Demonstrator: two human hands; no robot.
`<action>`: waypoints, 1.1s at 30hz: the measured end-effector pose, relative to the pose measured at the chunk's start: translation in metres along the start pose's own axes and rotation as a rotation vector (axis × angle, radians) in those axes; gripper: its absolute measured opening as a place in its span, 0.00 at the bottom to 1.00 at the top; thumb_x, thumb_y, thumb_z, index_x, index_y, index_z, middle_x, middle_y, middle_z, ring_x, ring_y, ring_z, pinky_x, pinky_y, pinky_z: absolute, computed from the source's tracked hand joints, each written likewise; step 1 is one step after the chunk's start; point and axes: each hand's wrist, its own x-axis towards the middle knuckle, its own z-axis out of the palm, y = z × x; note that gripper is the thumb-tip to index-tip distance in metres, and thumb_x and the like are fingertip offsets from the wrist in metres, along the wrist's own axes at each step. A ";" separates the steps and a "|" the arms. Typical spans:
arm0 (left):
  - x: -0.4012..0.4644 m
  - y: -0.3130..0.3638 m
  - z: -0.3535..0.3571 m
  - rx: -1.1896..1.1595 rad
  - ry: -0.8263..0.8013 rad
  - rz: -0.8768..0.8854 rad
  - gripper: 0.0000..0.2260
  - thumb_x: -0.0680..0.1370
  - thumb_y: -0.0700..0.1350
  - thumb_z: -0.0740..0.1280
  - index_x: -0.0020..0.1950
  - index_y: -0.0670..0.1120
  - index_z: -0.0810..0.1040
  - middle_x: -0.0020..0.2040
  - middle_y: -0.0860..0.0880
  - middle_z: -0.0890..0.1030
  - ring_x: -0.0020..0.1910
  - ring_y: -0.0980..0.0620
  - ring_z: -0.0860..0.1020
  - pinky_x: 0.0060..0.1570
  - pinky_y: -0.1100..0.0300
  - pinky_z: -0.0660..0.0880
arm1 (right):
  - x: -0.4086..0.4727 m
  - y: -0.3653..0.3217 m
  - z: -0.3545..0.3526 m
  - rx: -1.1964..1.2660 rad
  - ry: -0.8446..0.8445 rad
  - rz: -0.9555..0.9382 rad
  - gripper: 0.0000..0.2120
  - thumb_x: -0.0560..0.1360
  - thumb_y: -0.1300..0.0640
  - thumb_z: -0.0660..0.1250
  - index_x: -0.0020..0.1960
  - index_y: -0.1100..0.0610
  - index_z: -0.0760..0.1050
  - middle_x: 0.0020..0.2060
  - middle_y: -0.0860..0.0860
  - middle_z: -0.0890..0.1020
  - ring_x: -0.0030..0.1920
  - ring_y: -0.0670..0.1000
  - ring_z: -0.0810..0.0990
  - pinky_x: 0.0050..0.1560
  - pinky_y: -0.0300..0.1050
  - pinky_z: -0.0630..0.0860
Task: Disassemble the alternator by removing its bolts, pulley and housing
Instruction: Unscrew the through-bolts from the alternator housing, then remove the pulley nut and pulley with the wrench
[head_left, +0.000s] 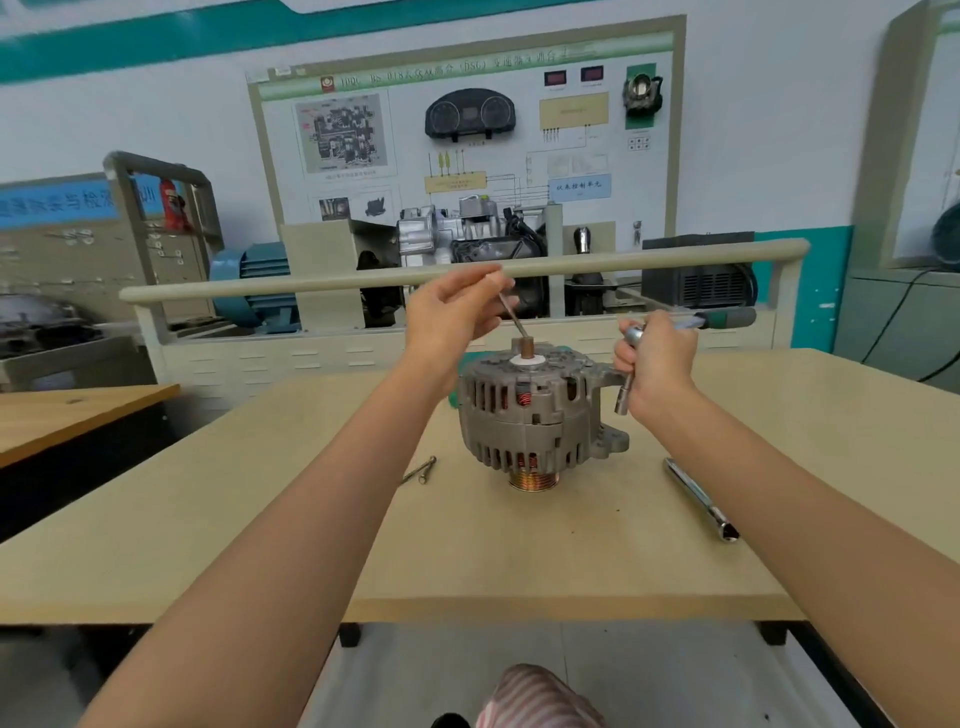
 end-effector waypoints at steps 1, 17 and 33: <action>0.005 0.002 -0.010 -0.021 0.048 -0.044 0.05 0.77 0.40 0.68 0.50 0.47 0.80 0.43 0.50 0.85 0.41 0.56 0.84 0.37 0.66 0.78 | 0.000 0.000 0.000 -0.019 -0.003 -0.011 0.02 0.80 0.62 0.50 0.50 0.58 0.61 0.32 0.52 0.72 0.16 0.42 0.61 0.17 0.34 0.56; -0.003 -0.133 -0.152 1.042 0.228 -0.458 0.12 0.77 0.39 0.62 0.34 0.48 0.73 0.27 0.45 0.76 0.26 0.47 0.73 0.31 0.63 0.70 | -0.005 0.006 0.002 -0.129 -0.057 -0.016 0.09 0.79 0.64 0.51 0.41 0.55 0.61 0.31 0.52 0.72 0.16 0.42 0.61 0.18 0.34 0.57; -0.004 -0.145 -0.136 1.352 -0.021 -0.582 0.47 0.68 0.77 0.54 0.77 0.48 0.53 0.74 0.38 0.63 0.72 0.39 0.61 0.69 0.47 0.59 | -0.006 0.008 0.003 -0.099 -0.003 -0.032 0.03 0.80 0.64 0.51 0.50 0.58 0.62 0.32 0.53 0.73 0.15 0.41 0.63 0.17 0.33 0.59</action>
